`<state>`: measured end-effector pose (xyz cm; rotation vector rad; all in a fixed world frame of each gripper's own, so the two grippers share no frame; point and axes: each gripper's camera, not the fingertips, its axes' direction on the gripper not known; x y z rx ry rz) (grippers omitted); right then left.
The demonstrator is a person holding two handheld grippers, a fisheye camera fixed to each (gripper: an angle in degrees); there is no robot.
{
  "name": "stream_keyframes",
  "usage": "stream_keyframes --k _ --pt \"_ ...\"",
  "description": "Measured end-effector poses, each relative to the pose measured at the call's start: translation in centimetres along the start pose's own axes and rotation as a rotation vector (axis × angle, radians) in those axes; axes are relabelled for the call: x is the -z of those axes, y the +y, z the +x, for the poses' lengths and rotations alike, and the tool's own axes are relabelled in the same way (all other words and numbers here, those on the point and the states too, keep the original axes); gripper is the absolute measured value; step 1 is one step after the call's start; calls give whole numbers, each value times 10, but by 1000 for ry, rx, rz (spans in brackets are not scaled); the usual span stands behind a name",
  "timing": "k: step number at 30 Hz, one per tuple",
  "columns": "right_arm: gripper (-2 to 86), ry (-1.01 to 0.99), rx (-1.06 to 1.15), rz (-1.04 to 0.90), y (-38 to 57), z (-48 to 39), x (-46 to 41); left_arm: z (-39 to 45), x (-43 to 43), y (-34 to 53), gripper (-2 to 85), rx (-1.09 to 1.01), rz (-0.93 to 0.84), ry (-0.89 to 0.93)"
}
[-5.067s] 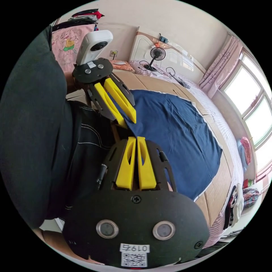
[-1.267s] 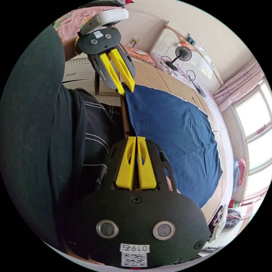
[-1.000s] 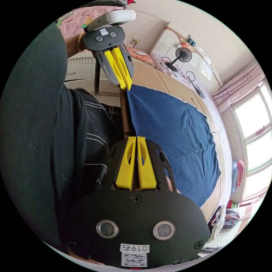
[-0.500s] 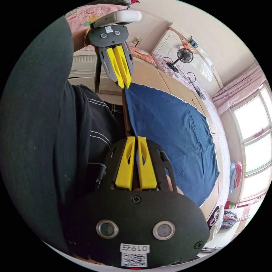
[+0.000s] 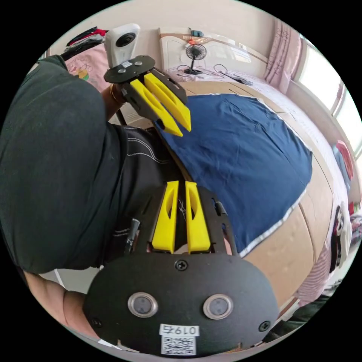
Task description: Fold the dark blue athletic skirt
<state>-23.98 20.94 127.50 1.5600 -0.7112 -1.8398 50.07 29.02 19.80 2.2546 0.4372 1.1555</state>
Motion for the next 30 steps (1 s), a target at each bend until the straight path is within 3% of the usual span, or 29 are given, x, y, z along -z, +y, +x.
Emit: stream_keyframes --k 8,21,30 --pt "35 154 -183 -22 70 29 24 34 -71 -53 51 -257 -128 3" --pt "1 146 -202 65 111 46 53 21 -103 -80 12 -209 -170 74" --pt "46 187 -132 36 117 41 54 18 -111 -90 10 -210 -170 60"
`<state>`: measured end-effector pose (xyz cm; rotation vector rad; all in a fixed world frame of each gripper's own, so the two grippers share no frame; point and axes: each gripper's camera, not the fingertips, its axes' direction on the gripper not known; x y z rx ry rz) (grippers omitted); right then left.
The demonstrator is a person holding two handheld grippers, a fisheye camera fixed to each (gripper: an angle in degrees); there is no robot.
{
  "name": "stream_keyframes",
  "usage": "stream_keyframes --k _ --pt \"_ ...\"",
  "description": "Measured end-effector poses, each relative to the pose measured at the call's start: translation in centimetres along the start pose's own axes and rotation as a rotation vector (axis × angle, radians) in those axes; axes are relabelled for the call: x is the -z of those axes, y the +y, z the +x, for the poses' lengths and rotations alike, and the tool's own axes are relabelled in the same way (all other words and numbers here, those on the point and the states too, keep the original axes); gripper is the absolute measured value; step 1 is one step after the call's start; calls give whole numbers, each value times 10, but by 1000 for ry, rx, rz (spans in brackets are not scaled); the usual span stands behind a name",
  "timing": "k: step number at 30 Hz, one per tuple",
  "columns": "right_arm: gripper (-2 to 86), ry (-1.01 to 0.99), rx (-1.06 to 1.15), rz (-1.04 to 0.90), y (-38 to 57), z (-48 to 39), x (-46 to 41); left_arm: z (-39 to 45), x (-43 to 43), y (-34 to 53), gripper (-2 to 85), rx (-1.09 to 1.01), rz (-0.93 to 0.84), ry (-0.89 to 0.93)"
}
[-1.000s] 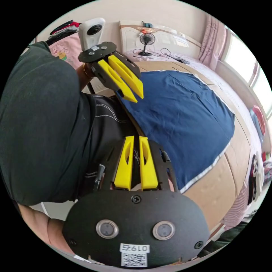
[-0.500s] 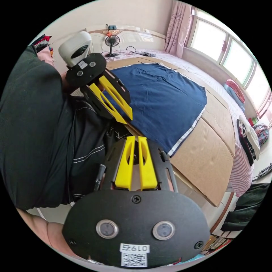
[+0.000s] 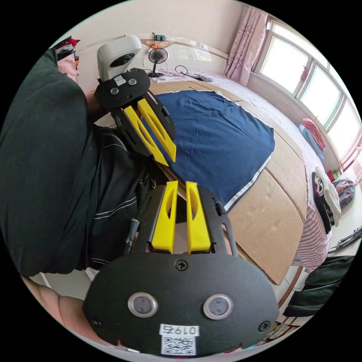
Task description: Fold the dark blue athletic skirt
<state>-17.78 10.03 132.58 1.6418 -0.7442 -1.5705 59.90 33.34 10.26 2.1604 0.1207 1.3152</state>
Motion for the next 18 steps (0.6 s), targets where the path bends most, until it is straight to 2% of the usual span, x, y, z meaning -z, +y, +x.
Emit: stream_keyframes --k 13,18 --pt "60 19 31 51 4 -2 4 -22 0 -6 20 117 88 32" --pt "23 39 43 17 -2 -5 -5 -20 -4 -10 38 122 95 27"
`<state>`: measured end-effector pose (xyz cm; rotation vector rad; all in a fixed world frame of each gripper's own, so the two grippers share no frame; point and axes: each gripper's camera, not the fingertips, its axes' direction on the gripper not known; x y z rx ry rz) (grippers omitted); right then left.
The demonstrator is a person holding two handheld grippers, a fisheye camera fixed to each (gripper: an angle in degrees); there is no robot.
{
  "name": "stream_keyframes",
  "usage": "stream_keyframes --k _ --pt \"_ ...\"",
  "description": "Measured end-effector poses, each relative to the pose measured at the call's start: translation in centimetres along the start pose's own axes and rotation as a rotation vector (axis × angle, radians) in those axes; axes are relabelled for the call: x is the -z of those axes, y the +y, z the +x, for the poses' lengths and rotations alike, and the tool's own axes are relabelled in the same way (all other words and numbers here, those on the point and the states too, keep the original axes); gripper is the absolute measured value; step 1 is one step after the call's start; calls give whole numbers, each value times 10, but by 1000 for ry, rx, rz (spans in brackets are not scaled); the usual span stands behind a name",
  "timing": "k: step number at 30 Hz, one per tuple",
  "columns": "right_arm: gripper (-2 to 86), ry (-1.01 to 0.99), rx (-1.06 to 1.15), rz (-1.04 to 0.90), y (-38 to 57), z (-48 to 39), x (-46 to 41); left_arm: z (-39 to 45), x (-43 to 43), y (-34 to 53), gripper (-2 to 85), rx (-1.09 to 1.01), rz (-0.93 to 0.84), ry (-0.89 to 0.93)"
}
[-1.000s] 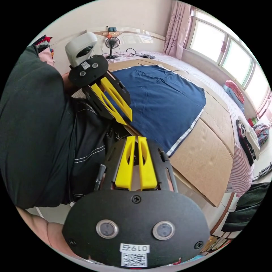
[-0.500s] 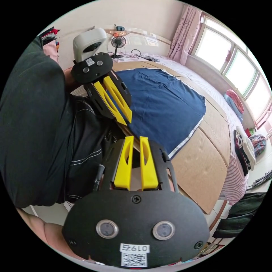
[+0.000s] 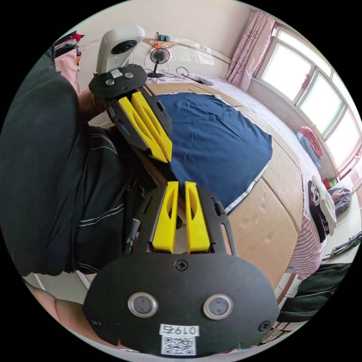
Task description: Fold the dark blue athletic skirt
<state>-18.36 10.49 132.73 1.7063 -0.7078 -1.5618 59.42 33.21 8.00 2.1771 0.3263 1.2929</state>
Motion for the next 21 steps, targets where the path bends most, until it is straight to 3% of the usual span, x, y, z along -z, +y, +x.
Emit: stream_keyframes --k 6,12,21 --pt "-6 -9 -36 18 -5 -6 3 17 -5 -16 96 -48 24 -104" --pt "2 15 -40 13 -10 -23 3 22 -29 -30 40 -72 -69 -193" --pt "45 199 -7 -67 -14 -53 -9 11 -28 -30 13 19 7 -93"
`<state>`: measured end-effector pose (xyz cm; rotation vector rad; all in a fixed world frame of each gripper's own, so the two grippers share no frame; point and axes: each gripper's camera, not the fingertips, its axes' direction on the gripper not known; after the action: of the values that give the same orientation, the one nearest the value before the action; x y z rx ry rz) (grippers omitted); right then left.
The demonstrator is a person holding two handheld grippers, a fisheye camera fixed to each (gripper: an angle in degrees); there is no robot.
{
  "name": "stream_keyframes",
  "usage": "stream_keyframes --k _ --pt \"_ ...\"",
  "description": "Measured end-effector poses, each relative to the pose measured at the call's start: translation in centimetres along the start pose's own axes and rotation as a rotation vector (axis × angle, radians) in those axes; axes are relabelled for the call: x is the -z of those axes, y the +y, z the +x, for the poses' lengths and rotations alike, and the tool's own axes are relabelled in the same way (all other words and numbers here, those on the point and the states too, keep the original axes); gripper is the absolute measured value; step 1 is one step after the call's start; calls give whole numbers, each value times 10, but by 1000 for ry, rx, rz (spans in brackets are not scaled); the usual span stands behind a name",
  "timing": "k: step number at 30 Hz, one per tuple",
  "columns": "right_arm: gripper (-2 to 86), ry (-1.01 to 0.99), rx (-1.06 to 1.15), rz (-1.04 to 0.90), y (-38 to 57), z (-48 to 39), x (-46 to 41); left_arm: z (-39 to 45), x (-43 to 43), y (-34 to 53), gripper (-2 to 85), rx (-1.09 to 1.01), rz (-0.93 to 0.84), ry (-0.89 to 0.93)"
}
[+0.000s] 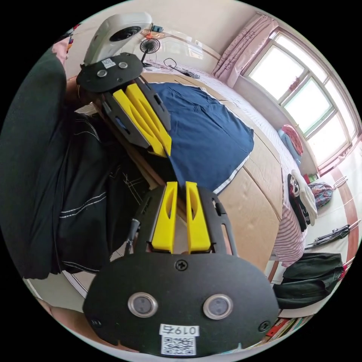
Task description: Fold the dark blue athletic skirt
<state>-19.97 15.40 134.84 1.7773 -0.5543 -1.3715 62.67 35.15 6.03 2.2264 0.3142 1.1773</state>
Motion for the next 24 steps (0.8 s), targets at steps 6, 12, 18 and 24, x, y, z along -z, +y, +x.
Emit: stream_keyframes --k 6,12,18,24 --pt "18 87 34 -53 -12 -17 -7 4 1 -2 12 -9 29 20" --pt "-8 69 50 -65 -24 -30 -4 7 -5 -5 10 -24 10 36" --pt "-9 73 110 -131 -37 -46 -5 14 -15 -11 10 -46 -13 65" --pt "-9 111 104 -131 -49 -68 -6 18 -20 -12 10 -38 -25 65"
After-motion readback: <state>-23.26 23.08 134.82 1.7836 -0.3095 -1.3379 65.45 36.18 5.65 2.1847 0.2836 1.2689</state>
